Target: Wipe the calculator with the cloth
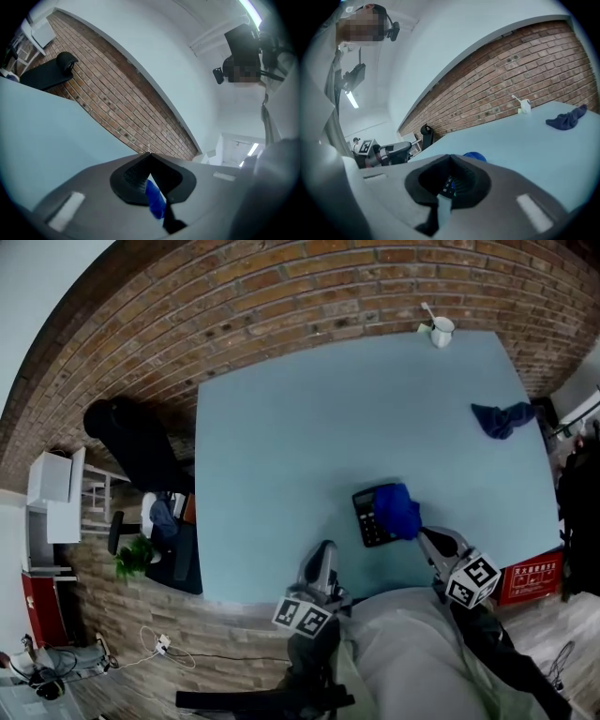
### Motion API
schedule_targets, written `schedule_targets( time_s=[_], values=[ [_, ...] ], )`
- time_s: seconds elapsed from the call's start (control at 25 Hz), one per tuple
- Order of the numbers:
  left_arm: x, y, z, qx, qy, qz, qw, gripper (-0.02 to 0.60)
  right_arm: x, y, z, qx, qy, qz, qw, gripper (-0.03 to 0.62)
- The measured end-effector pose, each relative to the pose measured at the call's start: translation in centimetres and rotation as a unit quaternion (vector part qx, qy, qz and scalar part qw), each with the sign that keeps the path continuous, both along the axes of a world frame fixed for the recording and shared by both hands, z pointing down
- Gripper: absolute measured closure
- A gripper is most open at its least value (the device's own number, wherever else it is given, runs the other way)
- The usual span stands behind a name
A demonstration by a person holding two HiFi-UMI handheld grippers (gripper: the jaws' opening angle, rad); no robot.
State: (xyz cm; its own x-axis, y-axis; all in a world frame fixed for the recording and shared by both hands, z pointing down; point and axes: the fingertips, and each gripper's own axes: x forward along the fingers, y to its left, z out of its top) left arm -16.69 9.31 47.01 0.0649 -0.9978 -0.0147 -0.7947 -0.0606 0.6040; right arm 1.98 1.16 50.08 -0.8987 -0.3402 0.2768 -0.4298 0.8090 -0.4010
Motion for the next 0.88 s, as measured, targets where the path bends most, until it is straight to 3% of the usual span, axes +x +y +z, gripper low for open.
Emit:
schedule_targets(
  time_s=[0.4, 0.88],
  values=[
    [0.5, -0.3, 1.6, -0.02, 0.038, 0.003, 0.9991, 0.58, 0.5, 0.2, 1.7, -0.036, 0.016, 0.004, 0.999, 0.592],
    [0.9, -0.6, 2.8, -0.035, 0.056, 0.007, 0.9978, 0.578, 0.5, 0.5, 2.1, -0.044, 0.018, -0.007, 0.999, 0.592]
  ],
)
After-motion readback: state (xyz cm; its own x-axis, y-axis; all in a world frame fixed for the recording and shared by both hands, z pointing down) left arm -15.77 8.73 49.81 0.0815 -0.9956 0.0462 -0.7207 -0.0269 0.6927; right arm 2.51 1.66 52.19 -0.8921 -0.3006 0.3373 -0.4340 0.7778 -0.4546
